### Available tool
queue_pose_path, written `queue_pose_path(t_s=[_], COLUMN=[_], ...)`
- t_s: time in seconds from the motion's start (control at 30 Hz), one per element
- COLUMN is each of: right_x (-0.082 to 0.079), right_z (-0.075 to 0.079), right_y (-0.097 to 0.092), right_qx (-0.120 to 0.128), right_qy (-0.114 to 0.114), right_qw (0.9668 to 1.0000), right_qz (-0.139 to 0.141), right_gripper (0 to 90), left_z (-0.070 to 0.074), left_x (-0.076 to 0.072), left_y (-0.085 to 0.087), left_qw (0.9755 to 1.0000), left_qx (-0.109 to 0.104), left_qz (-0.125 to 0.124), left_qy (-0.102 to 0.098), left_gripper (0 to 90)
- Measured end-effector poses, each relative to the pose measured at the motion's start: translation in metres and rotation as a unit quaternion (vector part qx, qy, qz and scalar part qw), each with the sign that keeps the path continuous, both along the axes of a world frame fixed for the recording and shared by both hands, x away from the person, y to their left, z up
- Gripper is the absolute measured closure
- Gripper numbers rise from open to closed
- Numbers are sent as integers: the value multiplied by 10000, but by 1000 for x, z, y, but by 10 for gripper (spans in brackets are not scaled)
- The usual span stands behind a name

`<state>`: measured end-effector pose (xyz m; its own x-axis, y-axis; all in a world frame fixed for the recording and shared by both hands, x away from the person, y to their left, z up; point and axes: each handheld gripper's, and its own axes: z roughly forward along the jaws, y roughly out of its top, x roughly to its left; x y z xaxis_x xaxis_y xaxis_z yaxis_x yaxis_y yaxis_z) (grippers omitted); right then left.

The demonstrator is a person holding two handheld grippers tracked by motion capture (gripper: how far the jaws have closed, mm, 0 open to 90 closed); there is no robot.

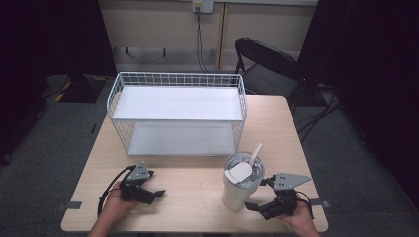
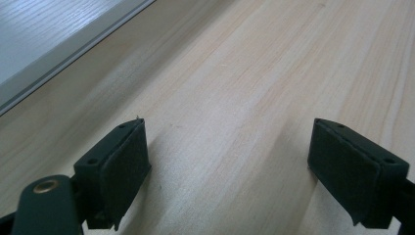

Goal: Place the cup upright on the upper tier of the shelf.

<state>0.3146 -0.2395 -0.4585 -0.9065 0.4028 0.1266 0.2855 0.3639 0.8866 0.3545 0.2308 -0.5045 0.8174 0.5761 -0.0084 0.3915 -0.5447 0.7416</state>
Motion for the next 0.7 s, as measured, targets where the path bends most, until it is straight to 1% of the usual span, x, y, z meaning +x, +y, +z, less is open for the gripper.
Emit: queue_pose_path(t_s=[0.07,0.1,0.13,0.17,0.27,0.33,0.37,0.47,0.53,0.6,0.63,0.7], right_x=[0,1,1,1,4,4,4,5,5,6,5,5], right_z=[1,1,2,2,4,4,4,3,2,2,2,2], right_y=[1,2,3,3,6,7,8,13,15,16,17,17], right_qx=[36,71,158,158,266,348,362,301,384,386,403,418], right_qy=[4,-3,-17,-17,-37,-9,-11,-78,-57,-76,-216,-240], right_qw=[10000,10000,9999,9999,9996,9994,9993,9995,9992,9992,9989,9988], right_qz=[15,22,-5,-5,-45,-15,5,4,-25,-32,-49,-54], right_gripper=[124,125,124,124,123,122,123,120,106,104,103,102], left_z=[0,0,0,0,0,0,0,0,0,0,0,0], left_x=[0,0,0,0,0,0,0,0,0,0,0,0], left_y=[0,0,0,0,0,0,0,0,0,0,0,0], left_qw=[10000,10000,10000,10000,10000,10000,10000,10000,10000,10000,10000,10000], left_qx=[-1,0,-1,-1,-2,-1,-1,-2,0,1,1,-1], left_qz=[0,0,0,1,0,1,1,2,1,1,1,1], left_qy=[0,0,0,0,0,0,-1,-1,-1,-1,-1,-1], left_gripper=[147,147,147,147,147,147,147,147,147,147,147,147])
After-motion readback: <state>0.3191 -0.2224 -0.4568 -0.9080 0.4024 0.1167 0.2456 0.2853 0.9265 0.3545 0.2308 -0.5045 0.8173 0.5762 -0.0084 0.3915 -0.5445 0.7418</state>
